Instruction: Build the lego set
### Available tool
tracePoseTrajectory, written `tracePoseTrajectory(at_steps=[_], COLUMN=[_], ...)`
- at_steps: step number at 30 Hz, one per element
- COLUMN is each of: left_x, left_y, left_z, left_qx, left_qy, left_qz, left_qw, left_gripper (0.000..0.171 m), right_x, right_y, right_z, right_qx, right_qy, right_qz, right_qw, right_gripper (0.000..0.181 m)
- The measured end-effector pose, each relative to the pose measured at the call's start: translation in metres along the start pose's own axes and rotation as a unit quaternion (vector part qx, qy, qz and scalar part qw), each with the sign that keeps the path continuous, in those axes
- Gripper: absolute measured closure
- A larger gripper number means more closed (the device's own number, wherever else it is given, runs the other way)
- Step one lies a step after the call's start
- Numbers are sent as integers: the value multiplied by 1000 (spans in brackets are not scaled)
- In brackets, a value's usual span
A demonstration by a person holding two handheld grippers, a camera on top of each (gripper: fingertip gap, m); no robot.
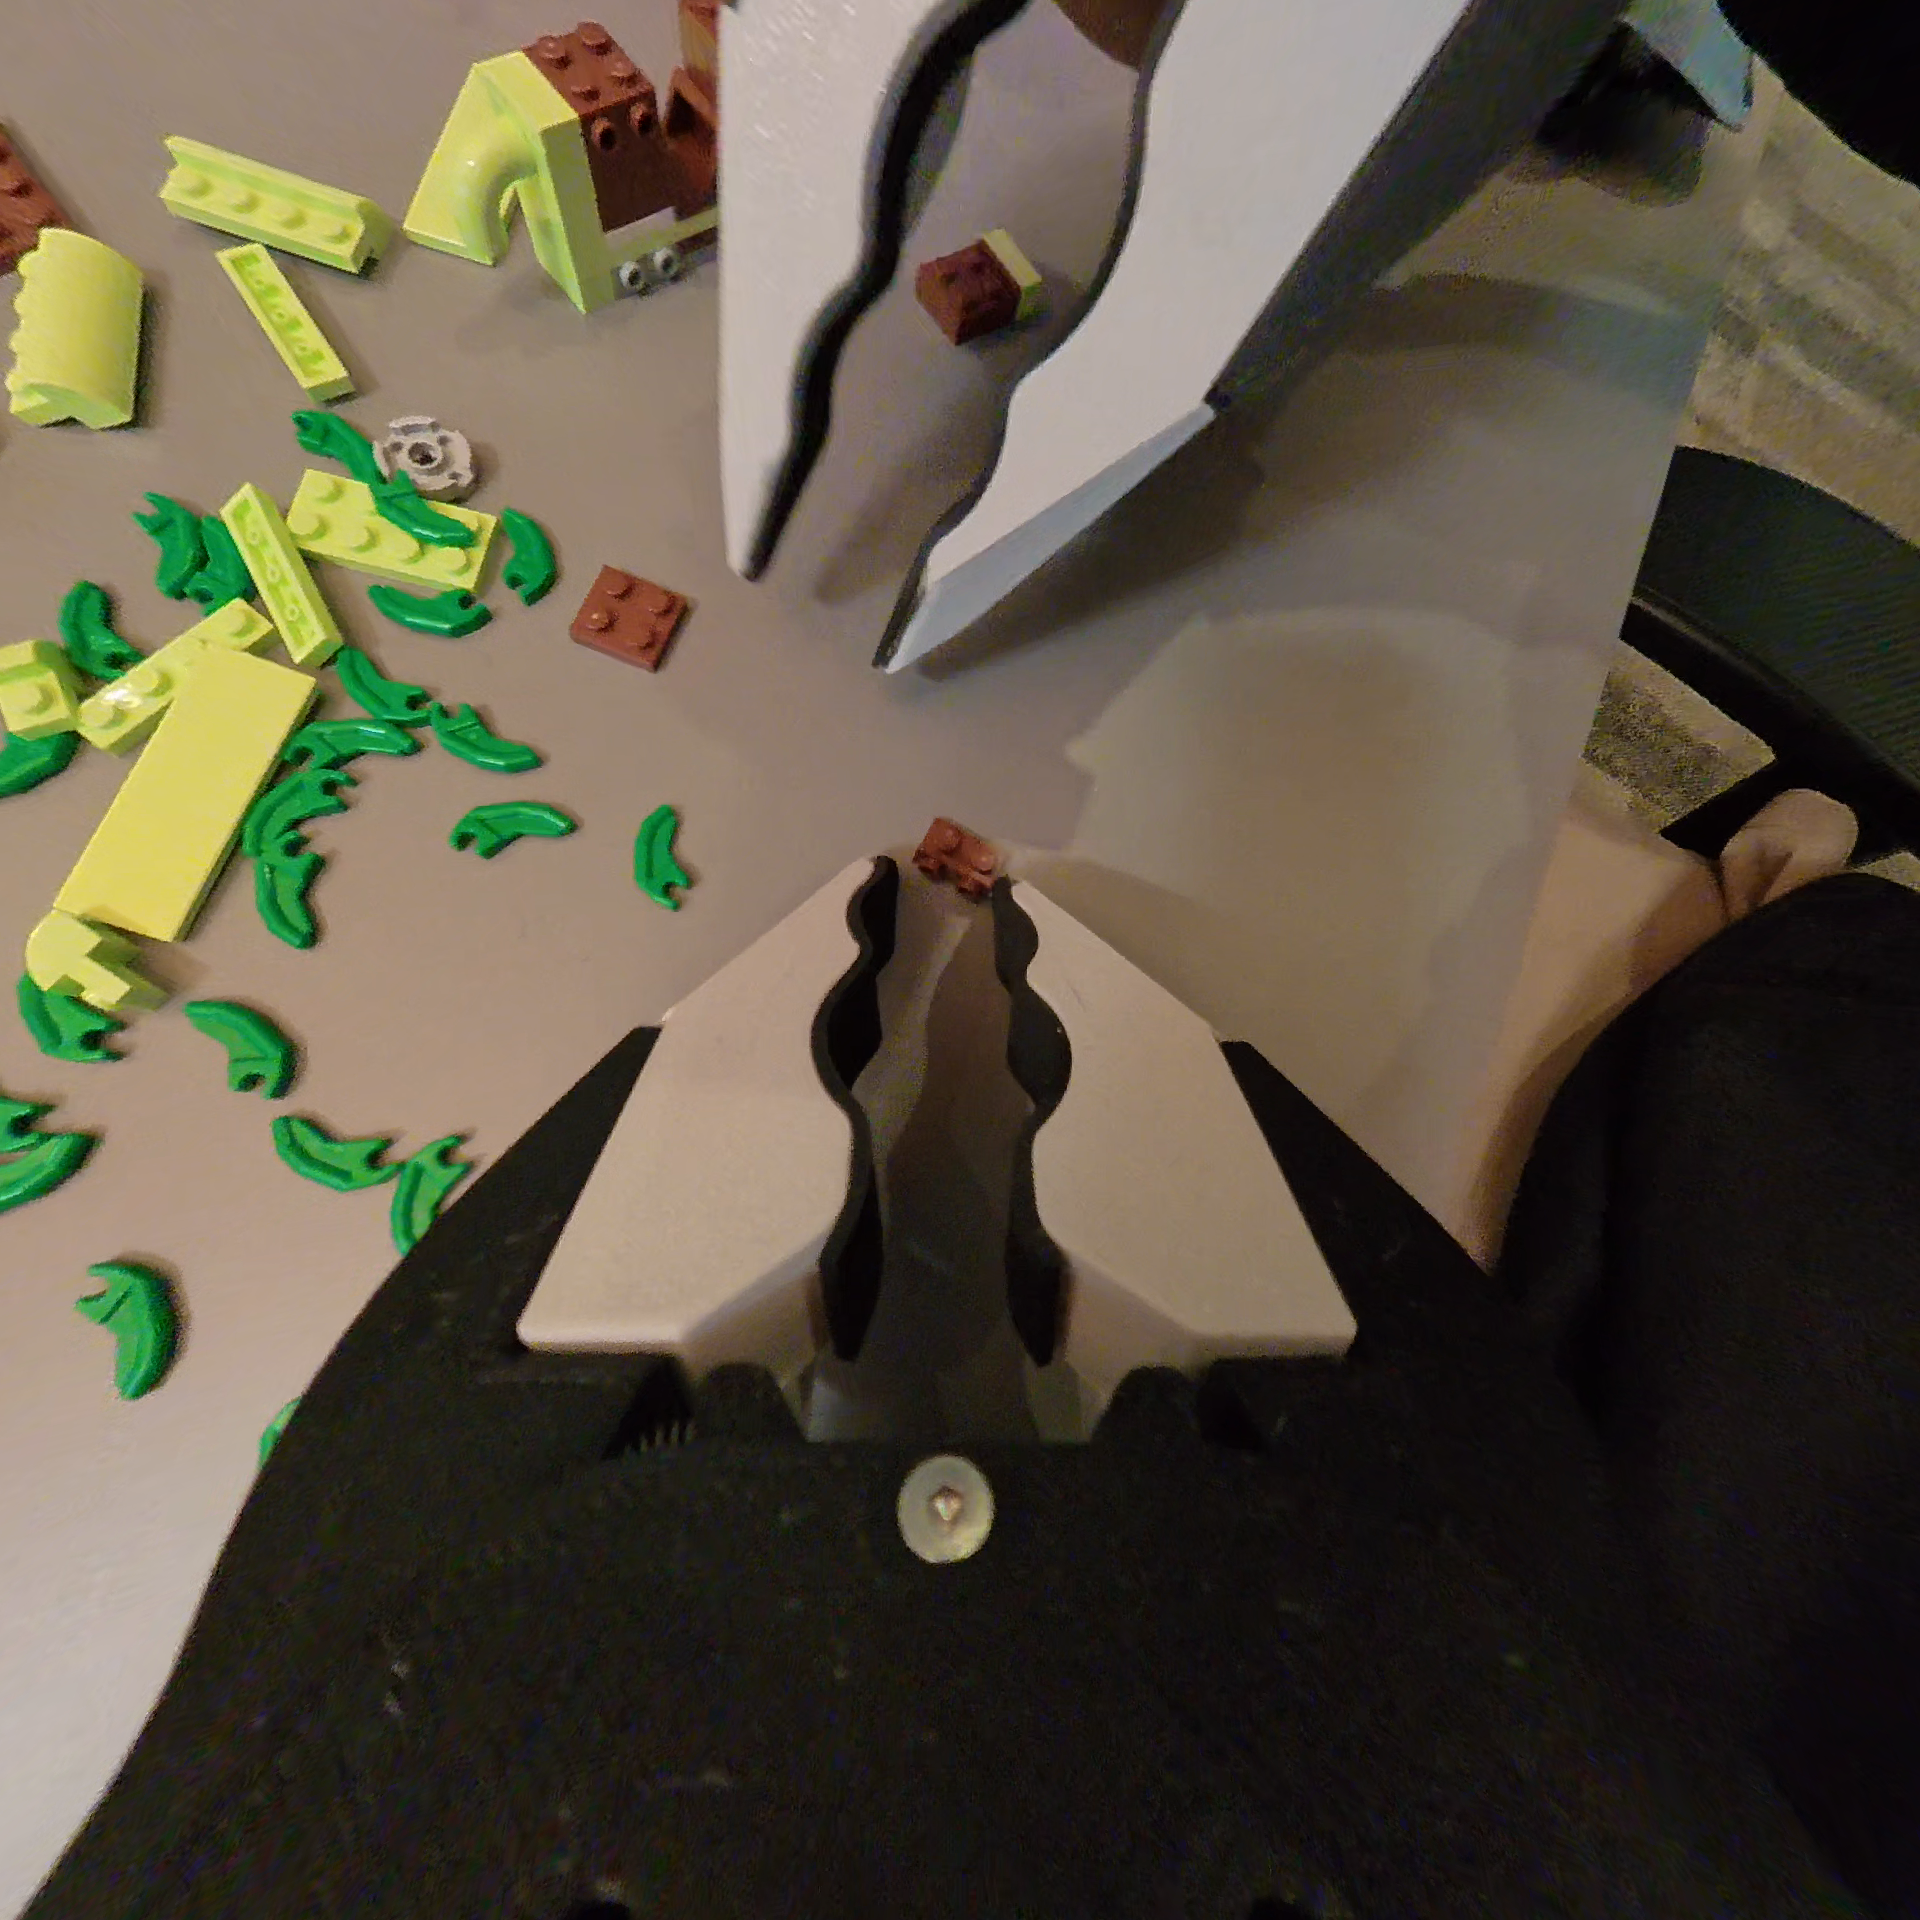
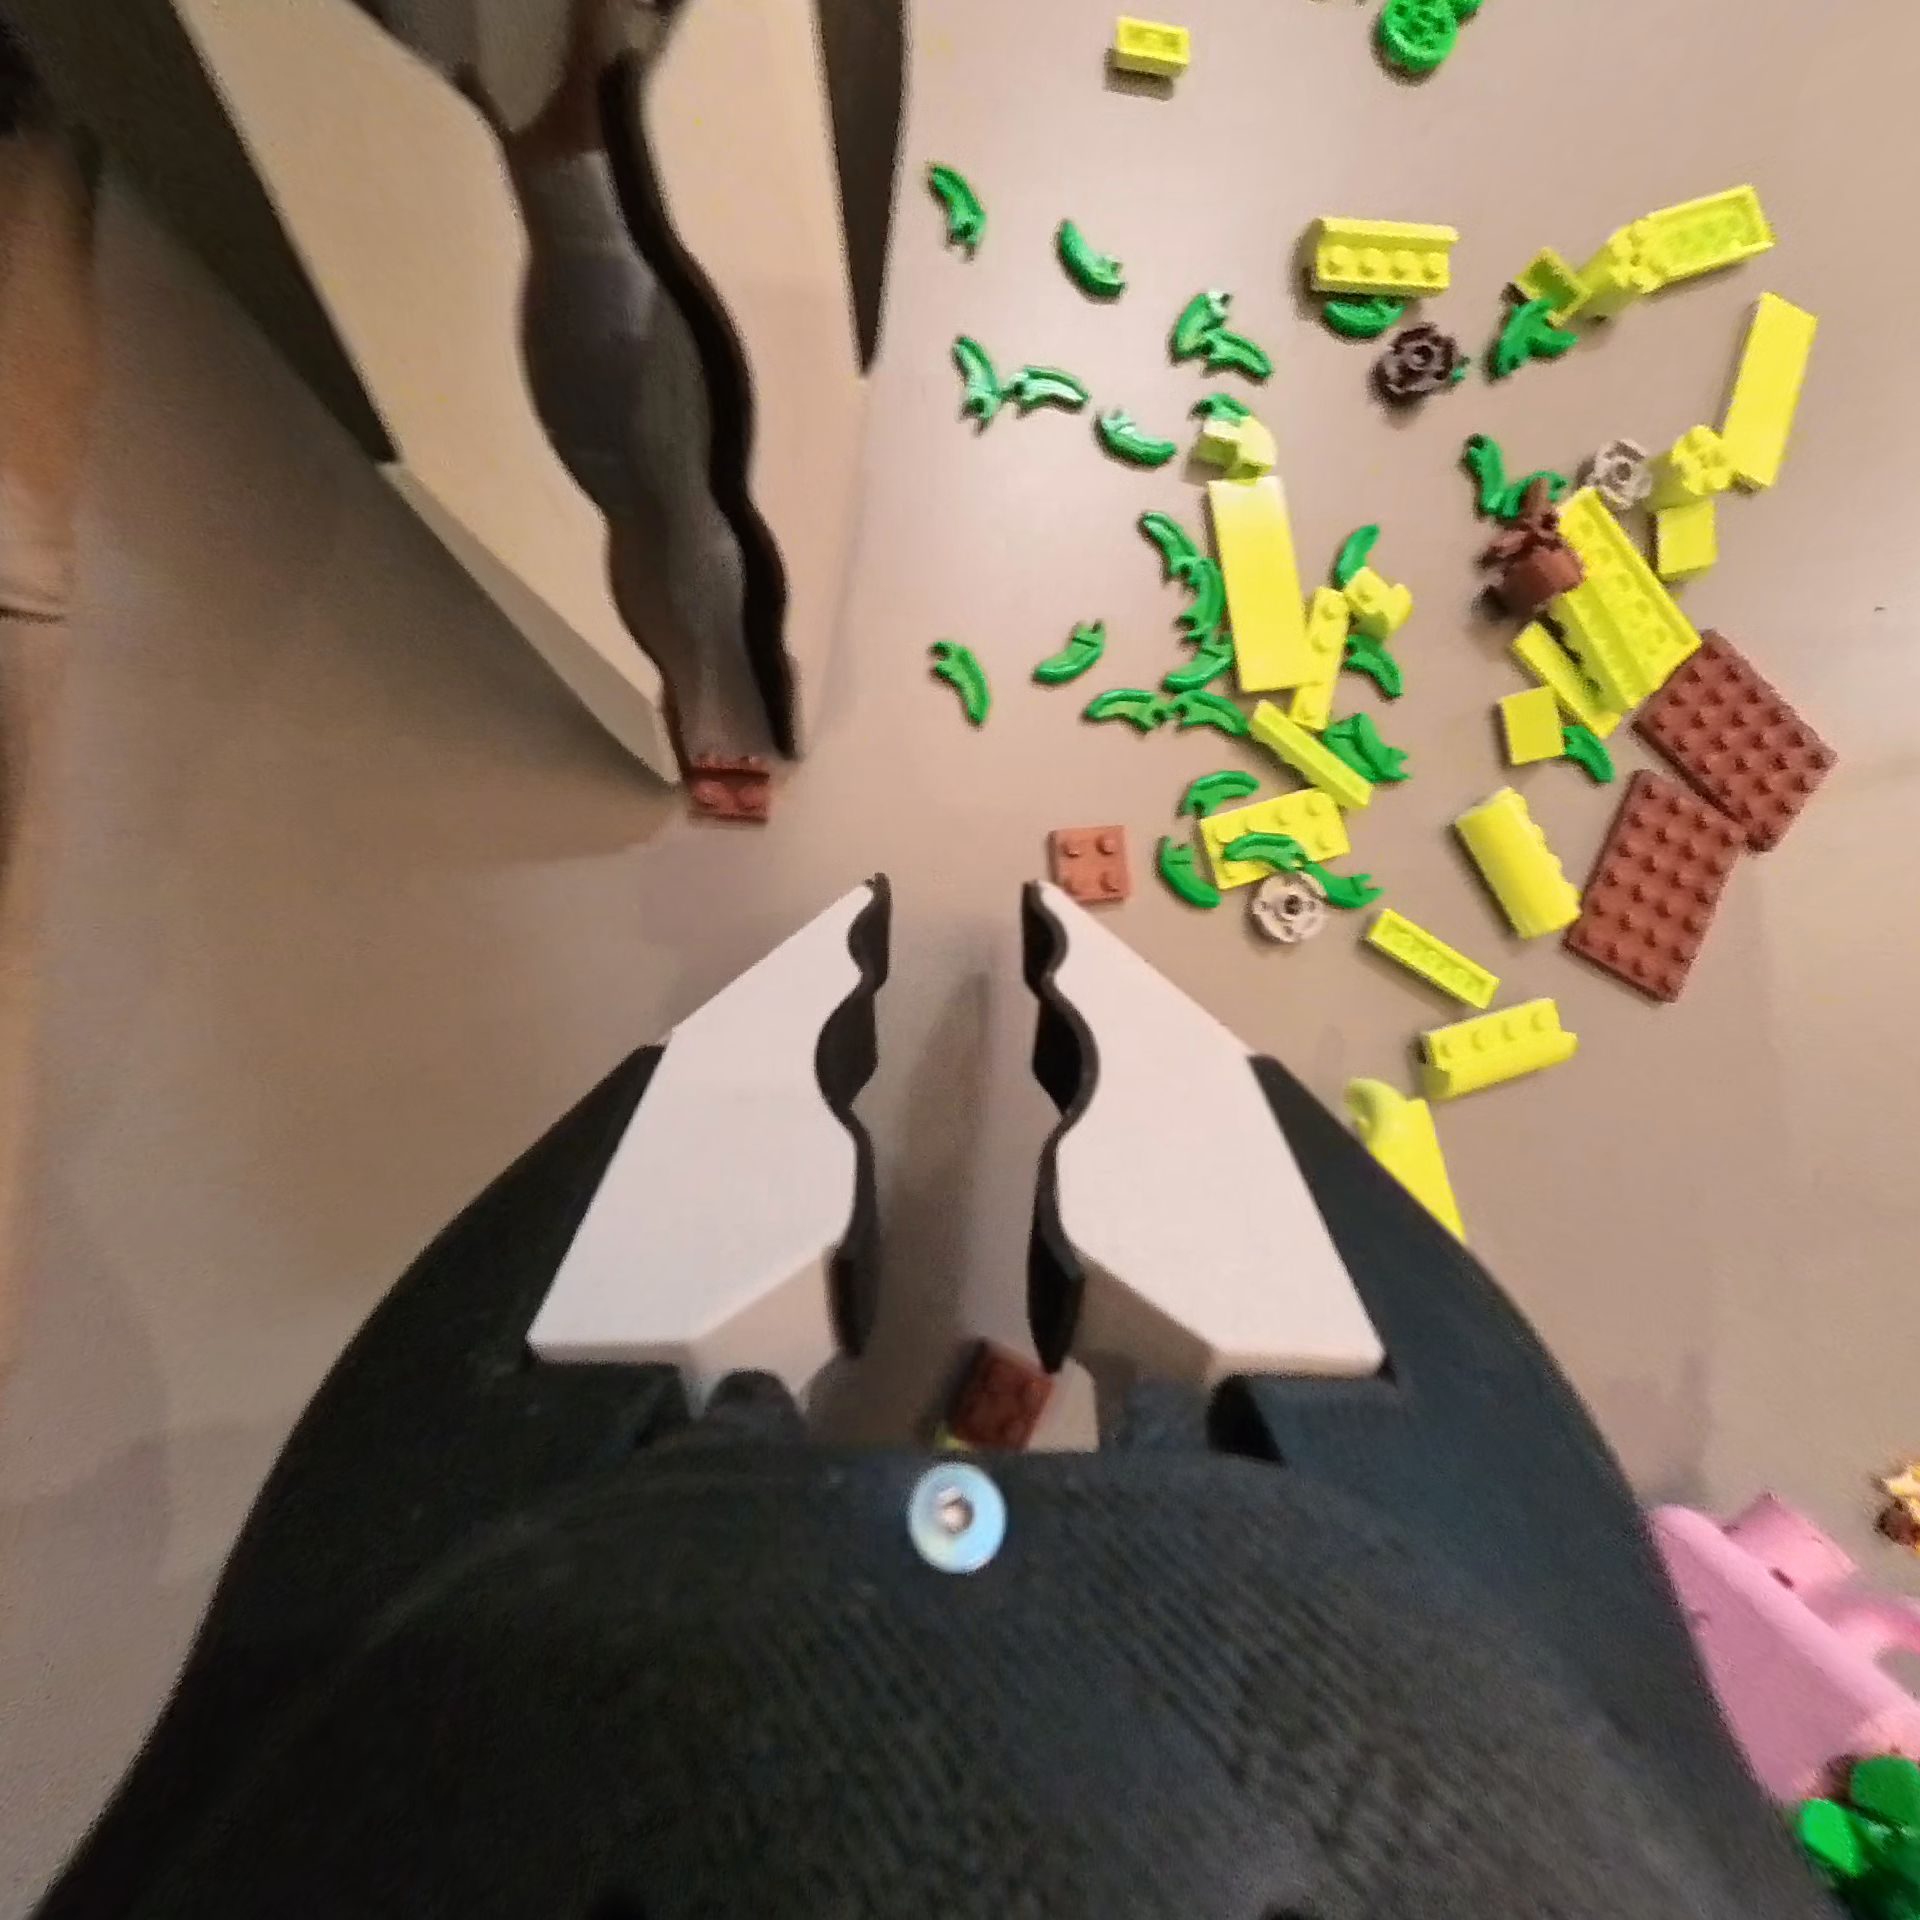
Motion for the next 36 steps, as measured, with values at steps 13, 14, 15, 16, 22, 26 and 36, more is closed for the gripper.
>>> tracePoseTrajectory(at_steps=[13, 14, 15, 16, 22, 26, 36], left_x=[1, 1, 2, 3, 5, 5, 5], left_y=[10, 9, 8, 7, 0, -1, 2], left_z=[-7, -7, -7, -6, -3, -3, -4], left_qx=[24, 26, 31, 36, 78, 88, 93], left_qy=[-4, -2, 1, 5, 22, 20, 16], left_qz=[-16, -16, -17, -18, -27, -33, -45], left_qw=[1000, 1000, 999, 999, 996, 995, 995], left_gripper=[151, 152, 152, 152, 152, 152, 152], right_x=[4, 4, 3, 3, 0, -4, -1], right_y=[-27, -26, -25, -22, 0, 14, 13], right_z=[23, 22, 21, 20, 14, 8, 6], right_qx=[-24, -24, -25, -26, -19, -38, -34], right_qy=[14, 17, 19, 20, 29, 37, 35], right_qz=[48, 48, 49, 50, 92, 122, 82], right_qw=[998, 998, 998, 998, 995, 991, 995], right_gripper=[167, 167, 167, 167, 167, 161, 162])
Point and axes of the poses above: each gripper's, where its closed fingertips meet, z out along the fingers, x out of its underside, y = z × x across the jaws, the point moved 10 cm from there along -z, back along the fingers, and after that the axes turned 15 degrees about -z, right-handed, at the moved point
